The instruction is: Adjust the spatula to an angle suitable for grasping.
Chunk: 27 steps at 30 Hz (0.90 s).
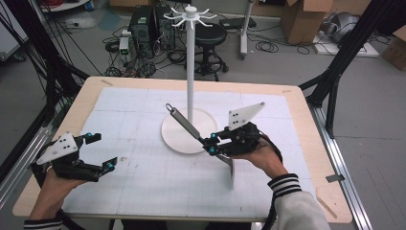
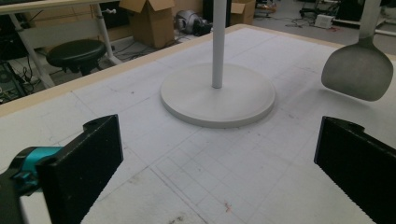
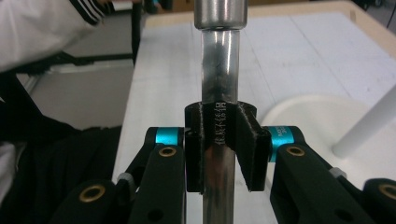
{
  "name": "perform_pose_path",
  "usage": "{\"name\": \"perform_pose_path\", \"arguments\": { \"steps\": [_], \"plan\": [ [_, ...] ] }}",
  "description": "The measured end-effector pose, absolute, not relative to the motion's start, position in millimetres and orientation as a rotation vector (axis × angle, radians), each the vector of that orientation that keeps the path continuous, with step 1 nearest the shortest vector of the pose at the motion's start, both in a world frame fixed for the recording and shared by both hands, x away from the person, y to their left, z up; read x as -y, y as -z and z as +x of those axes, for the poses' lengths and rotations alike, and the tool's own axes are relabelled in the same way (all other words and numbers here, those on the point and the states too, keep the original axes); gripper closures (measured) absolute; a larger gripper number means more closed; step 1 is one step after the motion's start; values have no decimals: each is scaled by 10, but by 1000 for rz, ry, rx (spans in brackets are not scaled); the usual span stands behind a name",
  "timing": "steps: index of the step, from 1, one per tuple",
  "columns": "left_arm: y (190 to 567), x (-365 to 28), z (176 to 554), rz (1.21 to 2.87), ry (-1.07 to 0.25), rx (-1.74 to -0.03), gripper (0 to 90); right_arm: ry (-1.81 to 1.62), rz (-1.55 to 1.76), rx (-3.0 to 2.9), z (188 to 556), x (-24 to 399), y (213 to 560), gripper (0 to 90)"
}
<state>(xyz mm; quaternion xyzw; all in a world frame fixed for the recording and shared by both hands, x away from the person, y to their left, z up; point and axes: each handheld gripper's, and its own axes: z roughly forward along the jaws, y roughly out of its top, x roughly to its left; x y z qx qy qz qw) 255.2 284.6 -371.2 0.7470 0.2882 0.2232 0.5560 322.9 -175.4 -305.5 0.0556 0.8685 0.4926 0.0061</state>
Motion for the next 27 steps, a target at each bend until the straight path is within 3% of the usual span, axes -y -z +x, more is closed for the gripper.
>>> {"name": "perform_pose_path", "arguments": {
  "steps": [27],
  "plan": [
    [3708,-2882,2545,1763,-532,-680,17,-1844,91,-2484,3096,1763,2619,749]
  ]
}}
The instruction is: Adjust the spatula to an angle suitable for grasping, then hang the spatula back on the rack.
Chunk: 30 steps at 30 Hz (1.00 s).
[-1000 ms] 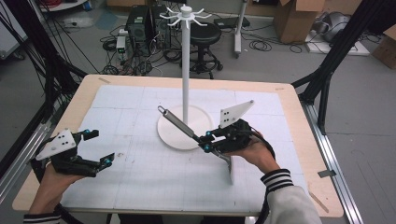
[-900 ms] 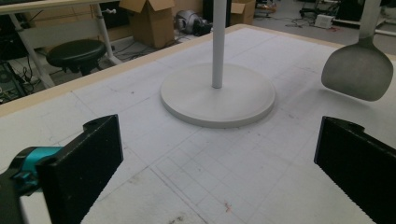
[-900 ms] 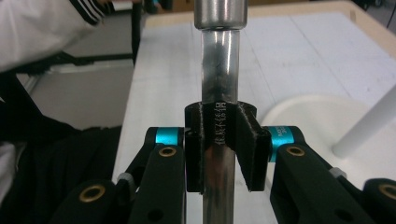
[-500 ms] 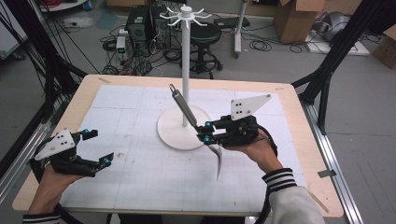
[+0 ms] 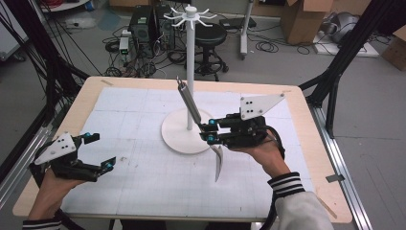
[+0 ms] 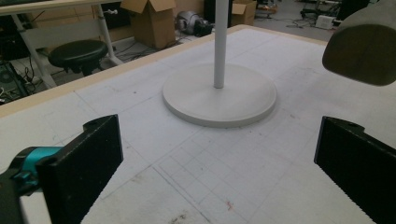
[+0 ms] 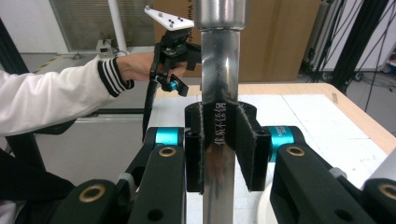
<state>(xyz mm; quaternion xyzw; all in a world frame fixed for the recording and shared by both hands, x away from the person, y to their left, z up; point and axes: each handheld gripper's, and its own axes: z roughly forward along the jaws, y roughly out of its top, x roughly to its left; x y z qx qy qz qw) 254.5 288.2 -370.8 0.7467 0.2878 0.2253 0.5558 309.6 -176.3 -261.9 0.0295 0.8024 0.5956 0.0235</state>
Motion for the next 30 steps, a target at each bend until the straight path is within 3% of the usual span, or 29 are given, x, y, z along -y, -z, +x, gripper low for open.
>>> {"name": "perform_pose_path", "arguments": {
  "steps": [18,30],
  "plan": [
    [3619,-2826,2581,1755,-464,-625,17,-1833,95,-2505,3118,1736,2641,748],
    [3250,-2733,2673,1850,-397,-509,17,-1831,101,-2504,3119,1736,2658,748]
  ]
}}
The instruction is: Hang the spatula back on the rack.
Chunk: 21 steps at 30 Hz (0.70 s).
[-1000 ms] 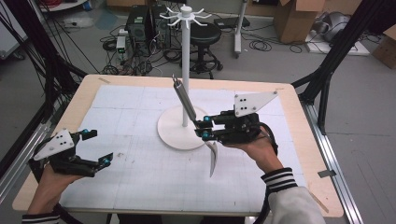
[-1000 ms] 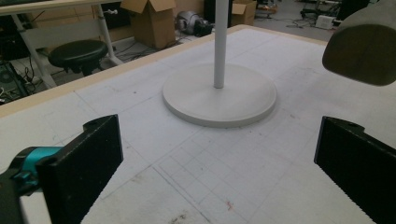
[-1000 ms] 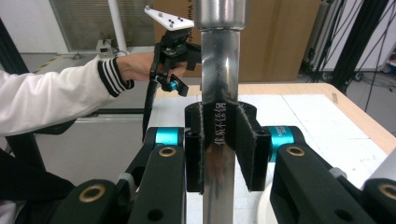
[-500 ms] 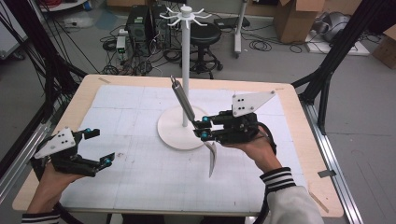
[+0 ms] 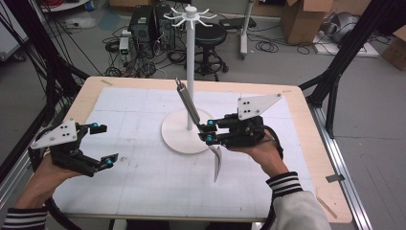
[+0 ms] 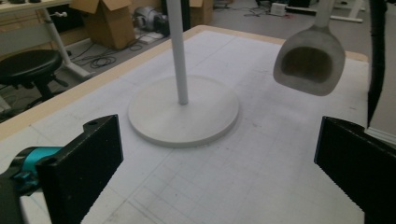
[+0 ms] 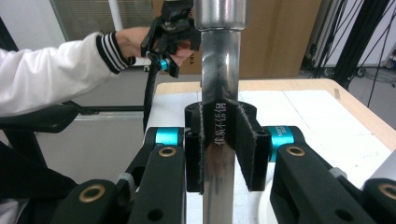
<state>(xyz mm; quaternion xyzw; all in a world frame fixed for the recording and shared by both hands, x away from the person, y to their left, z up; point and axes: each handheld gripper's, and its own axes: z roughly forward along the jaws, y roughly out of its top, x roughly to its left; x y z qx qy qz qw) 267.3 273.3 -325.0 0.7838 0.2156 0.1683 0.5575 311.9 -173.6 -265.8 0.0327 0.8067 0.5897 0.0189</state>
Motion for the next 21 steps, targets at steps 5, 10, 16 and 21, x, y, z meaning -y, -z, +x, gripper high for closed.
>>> {"name": "perform_pose_path", "arguments": {
  "steps": [5,10,16,21],
  "plan": [
    [3034,-2633,2707,1880,-356,-461,17,-1837,93,-2502,3118,1733,2670,748],
    [2835,-2491,2726,1931,-346,-412,17,-1839,92,-2505,3113,1738,2693,748],
    [2620,-2331,2762,1955,-317,-322,17,-1837,95,-2510,3113,1747,2700,748],
    [2470,-2200,2794,1963,-297,-261,17,-1842,96,-2511,3121,1738,2704,748]
  ]
}}
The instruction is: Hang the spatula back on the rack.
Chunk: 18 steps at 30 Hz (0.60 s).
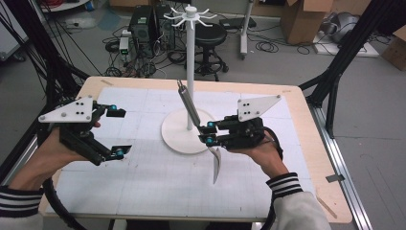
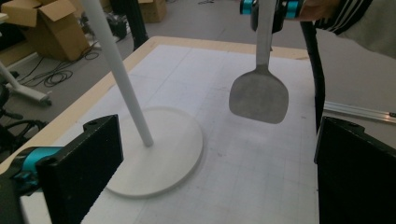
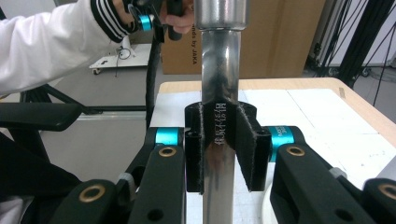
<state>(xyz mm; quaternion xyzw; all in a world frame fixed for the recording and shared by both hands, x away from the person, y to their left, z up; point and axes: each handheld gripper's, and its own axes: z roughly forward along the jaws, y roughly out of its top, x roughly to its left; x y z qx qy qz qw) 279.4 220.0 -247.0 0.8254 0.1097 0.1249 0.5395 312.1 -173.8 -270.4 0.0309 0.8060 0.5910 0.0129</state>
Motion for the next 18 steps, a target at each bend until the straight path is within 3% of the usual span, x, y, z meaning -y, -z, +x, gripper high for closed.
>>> {"name": "perform_pose_path", "arguments": {
  "steps": [18],
  "plan": [
    [2092,-1693,2895,1980,-229,-103,18,-1832,79,-2529,3133,1712,2718,748]
  ]
}}
